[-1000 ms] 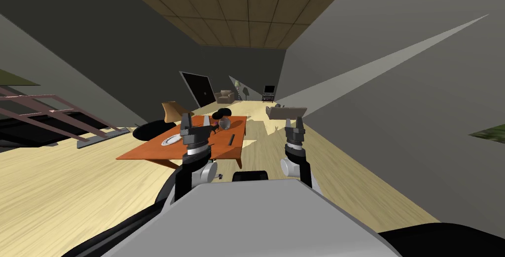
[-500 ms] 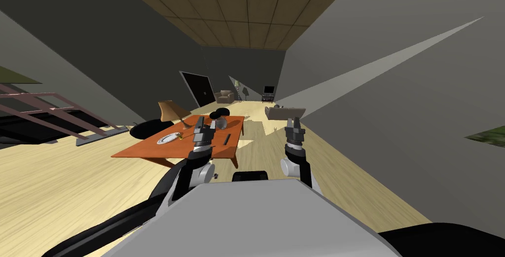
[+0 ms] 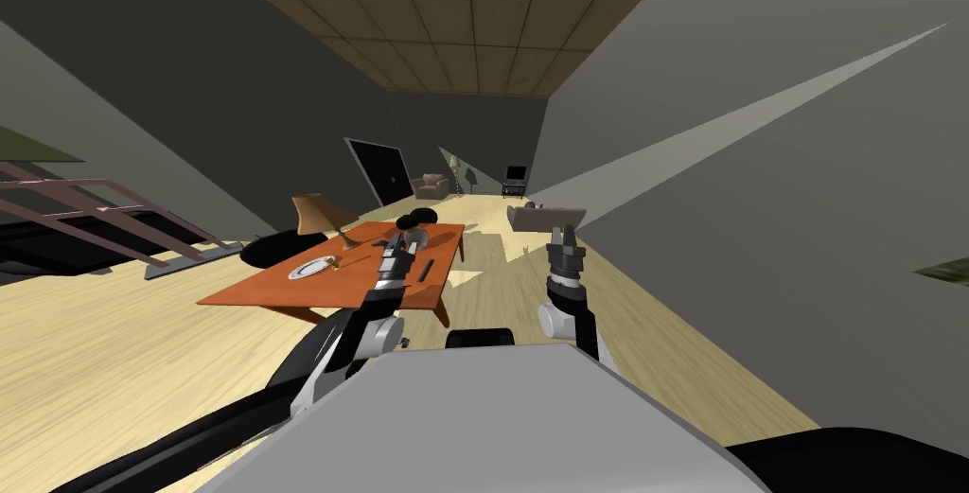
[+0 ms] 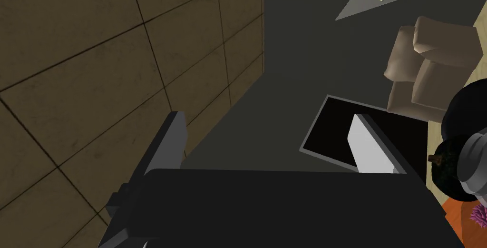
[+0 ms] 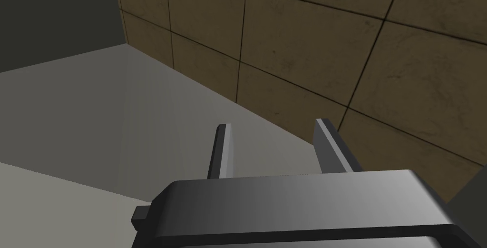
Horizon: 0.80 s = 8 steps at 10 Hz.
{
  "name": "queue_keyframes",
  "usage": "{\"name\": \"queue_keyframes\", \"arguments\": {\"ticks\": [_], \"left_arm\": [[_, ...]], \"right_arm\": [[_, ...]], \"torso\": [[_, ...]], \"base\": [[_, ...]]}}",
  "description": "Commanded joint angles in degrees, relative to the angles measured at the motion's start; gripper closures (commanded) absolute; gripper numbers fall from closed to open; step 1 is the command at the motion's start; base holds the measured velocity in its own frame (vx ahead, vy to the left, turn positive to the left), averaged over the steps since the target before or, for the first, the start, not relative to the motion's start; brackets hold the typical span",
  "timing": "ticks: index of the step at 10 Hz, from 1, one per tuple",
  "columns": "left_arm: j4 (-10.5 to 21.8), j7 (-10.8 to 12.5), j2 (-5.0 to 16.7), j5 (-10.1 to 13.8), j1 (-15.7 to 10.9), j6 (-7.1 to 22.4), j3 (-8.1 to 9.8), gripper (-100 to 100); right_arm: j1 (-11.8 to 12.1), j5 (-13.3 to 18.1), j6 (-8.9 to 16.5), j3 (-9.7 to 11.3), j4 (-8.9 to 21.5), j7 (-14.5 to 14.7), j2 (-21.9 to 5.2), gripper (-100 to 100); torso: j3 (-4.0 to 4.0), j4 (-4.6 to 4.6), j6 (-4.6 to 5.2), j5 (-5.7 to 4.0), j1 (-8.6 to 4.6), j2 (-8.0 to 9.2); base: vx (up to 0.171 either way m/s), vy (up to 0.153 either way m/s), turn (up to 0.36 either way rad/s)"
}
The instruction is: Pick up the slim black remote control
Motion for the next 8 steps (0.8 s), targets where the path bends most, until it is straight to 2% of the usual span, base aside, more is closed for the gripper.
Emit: {"name": "queue_keyframes", "arguments": {"ticks": [1,3,4,5,6,7,8], "left_arm": [[1.6,-0.3,0.1,0.6,0.4,1.5,-0.61,-100],[5.3,0.6,2.8,4.5,0.1,5.4,0.71,-100],[5.7,0.6,2.8,4.6,0.1,6.6,0.71,-100],[7.9,1.2,4.1,6.7,0.0,8.4,1.4,-100],[7.9,1.2,4.1,6.7,0.0,9.4,1.4,-100],[10.3,1.7,5.4,8.9,-0.1,11.3,2.09,-100],[10.3,1.7,5.4,8.9,-0.1,12.2,2.09,-100]], "right_arm": [[0.0,0.0,0.0,0.0,0.0,0.0,0.0,0],[0.0,0.0,0.0,0.0,0.0,0.0,0.0,0],[0.0,0.0,0.0,0.0,0.0,0.0,0.0,0],[0.0,0.0,0.0,0.0,0.0,0.0,0.0,0],[0.0,0.0,0.0,0.0,0.0,0.0,0.0,0],[0.0,0.0,0.0,0.0,0.0,0.0,0.0,0],[0.0,0.0,0.0,0.0,0.0,0.0,0.0,0]], "torso": [[0.0,0.0,0.0,0.0,0.0,0.0],[-0.03,-0.01,0.0,0.05,0.29,-0.05],[-0.11,-0.04,0.0,0.04,0.21,-0.2],[-0.07,-0.03,0.0,0.05,0.31,-0.11],[-0.08,-0.03,0.0,0.07,0.34,-0.13],[-0.02,-0.01,-0.01,0.07,0.43,-0.02],[-0.02,-0.01,-0.01,0.09,0.44,-0.04]], "base": [[0.083,-0.131,0.02],[0.126,-0.107,0.017],[0.109,-0.094,0.024],[0.117,-0.081,0.024],[0.087,-0.059,0.013],[0.1,-0.065,0.017],[0.092,-0.065,0.018]]}}
